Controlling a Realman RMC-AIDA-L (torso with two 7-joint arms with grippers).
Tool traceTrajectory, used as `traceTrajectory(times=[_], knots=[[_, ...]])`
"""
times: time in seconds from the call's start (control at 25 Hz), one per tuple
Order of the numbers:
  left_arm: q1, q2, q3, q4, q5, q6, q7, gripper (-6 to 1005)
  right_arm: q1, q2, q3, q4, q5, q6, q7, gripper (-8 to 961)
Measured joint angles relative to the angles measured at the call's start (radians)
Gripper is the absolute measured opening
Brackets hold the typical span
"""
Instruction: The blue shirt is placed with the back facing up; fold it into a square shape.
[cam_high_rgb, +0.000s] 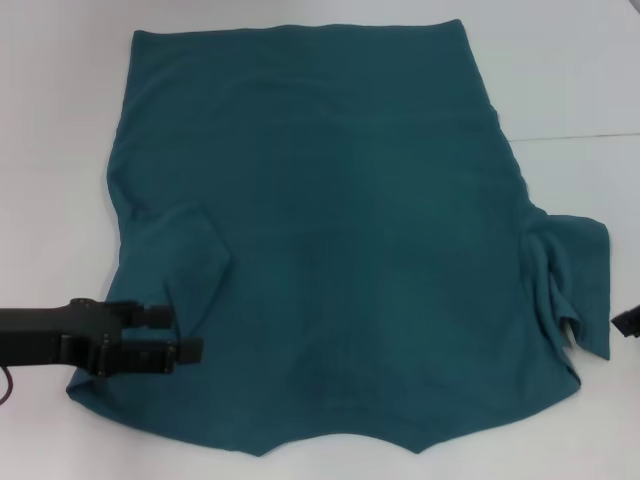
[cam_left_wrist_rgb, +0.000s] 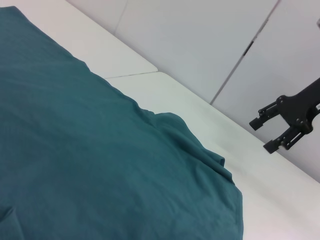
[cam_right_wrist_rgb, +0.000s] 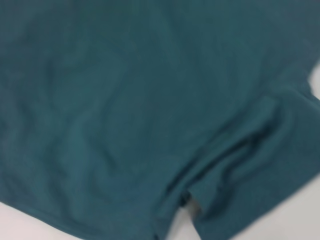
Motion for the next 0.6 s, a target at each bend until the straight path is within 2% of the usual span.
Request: traceTrajectory(times=[0.2,0.6], knots=[[0.008,-0.005,-0.005,-0.001,0.000,-0.006,-0.005,877,-0.043,0.004,-0.110,0.030,-0.017,0.087,0.068,913],[0.021,-0.020,-0.006,-0.018,0.000,-0.034,-0.004,876,-0.061,0.002,-0.192,0.149,-0.021,0.243,0.133,912]])
